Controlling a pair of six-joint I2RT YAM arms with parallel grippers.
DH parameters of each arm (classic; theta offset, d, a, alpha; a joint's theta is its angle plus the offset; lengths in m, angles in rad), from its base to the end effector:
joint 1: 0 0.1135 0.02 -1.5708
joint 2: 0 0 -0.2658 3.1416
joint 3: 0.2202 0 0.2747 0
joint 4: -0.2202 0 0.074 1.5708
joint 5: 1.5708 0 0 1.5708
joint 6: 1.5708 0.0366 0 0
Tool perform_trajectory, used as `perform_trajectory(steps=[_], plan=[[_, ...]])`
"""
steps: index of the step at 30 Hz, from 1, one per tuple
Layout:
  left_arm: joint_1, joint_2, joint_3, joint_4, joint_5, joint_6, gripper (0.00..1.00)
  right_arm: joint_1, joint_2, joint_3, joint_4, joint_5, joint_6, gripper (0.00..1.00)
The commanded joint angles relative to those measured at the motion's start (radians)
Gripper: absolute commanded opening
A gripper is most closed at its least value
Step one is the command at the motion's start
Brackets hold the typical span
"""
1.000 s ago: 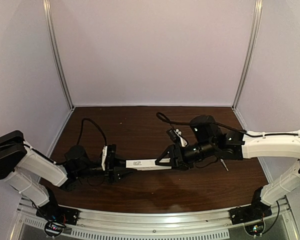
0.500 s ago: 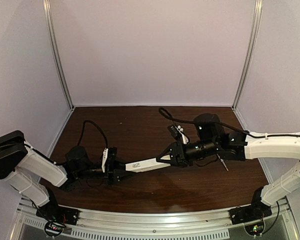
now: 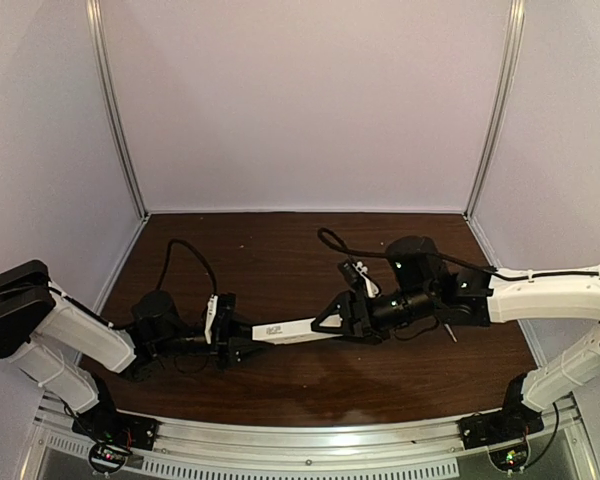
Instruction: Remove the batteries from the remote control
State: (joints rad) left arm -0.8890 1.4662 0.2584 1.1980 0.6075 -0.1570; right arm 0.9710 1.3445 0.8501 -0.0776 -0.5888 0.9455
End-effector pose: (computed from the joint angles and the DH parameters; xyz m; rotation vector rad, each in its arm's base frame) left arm 0.1398 -0.2054 0.1475 1.0736 1.3636 -1.2699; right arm 0.1597 0.2695 0.2416 -0.4543 2.5449 1.5830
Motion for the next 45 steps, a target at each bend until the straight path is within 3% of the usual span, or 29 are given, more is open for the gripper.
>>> perform_trajectory(steps=[1,5,14,35,45], plan=[[0.001,0.004,0.042,0.016,0.011,0.033,0.00,0.008,-0.020,0.020,-0.070,0.034,-0.022,0.86],[0.001,-0.002,0.053,-0.038,0.004,0.060,0.00,0.008,-0.016,0.051,-0.105,0.041,-0.027,0.92],[0.000,-0.011,0.076,-0.137,-0.005,0.111,0.00,0.008,0.038,0.142,-0.224,0.043,-0.050,0.92],[-0.031,-0.004,0.114,-0.235,-0.086,0.147,0.00,0.008,0.114,0.165,-0.294,0.034,-0.083,0.61],[-0.031,-0.007,0.113,-0.221,-0.070,0.145,0.00,0.005,0.082,0.089,-0.247,0.029,-0.083,0.55]])
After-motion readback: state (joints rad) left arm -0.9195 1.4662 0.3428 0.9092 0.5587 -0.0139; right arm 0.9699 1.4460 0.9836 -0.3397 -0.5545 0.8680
